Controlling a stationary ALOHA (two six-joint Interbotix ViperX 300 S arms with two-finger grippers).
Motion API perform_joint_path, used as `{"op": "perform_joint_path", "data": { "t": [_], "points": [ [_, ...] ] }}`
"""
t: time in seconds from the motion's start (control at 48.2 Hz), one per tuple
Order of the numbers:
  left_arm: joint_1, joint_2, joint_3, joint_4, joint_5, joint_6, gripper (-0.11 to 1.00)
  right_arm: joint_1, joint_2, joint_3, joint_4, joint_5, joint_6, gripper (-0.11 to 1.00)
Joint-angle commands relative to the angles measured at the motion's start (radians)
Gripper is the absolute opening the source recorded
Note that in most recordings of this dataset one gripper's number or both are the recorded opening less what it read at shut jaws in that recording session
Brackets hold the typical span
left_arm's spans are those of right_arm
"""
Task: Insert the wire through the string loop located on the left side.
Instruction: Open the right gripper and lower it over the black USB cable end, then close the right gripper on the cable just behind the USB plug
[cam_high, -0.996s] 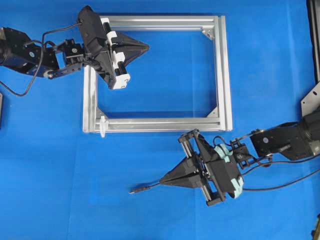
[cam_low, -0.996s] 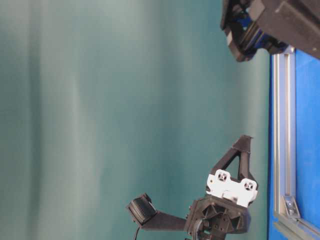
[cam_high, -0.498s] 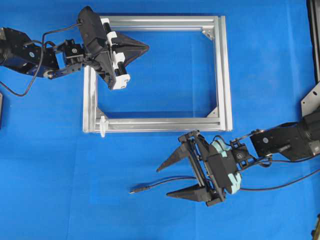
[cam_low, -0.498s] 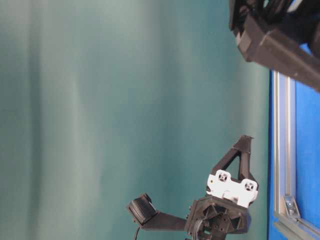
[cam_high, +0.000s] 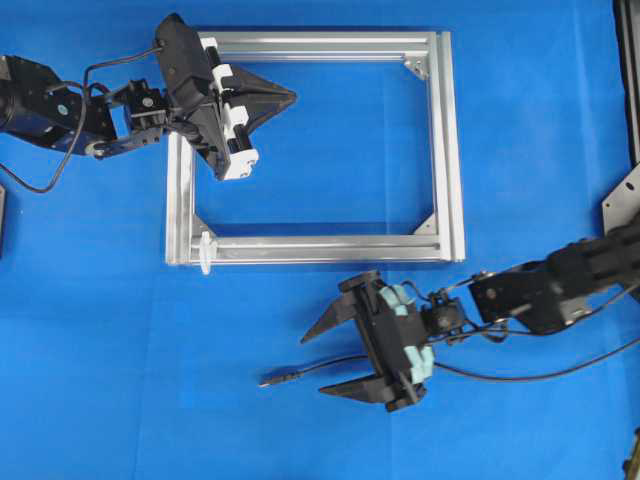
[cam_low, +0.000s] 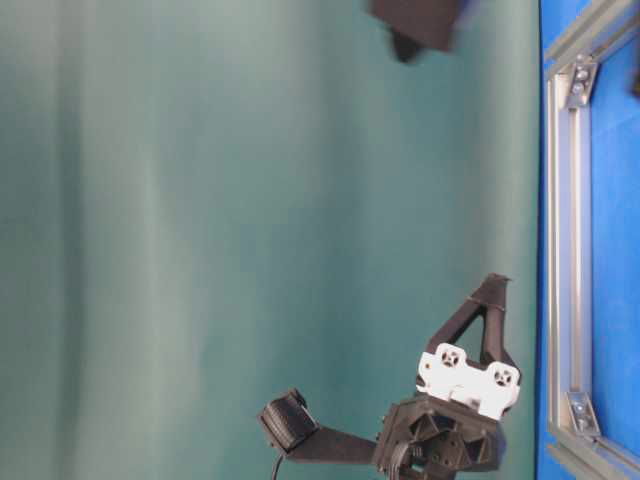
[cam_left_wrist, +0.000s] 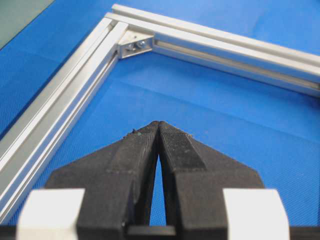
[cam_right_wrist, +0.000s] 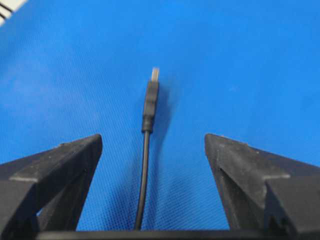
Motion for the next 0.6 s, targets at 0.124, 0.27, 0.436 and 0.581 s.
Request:
{"op": "perform_joint_path", "data": {
  "t": [0.124,0.27,0.436,0.581],
  "points": [
    [-0.002,-0.029,-0.003,0.003,-0.003,-0.005,0.0,0.005,0.048,-0.051,0.008,-0.018,0.003,0.89],
    [-0.002,-0.029,0.0,0.003,-0.005,-0.005,0.0,0.005,0.046,-0.046,0.008,-0.018,0.003,0.88],
    [-0.002,-0.029,0.0,0.003,-0.003,-0.005,0.0,0.003,0.046,-0.043,0.008,-0.023,-0.005,0.73],
    [-0.002,-0.029,0.0,0.003,-0.003,-0.005,0.0,0.002,0.04,-0.031,0.006,-0.034,-0.011,0.32]
  ]
}}
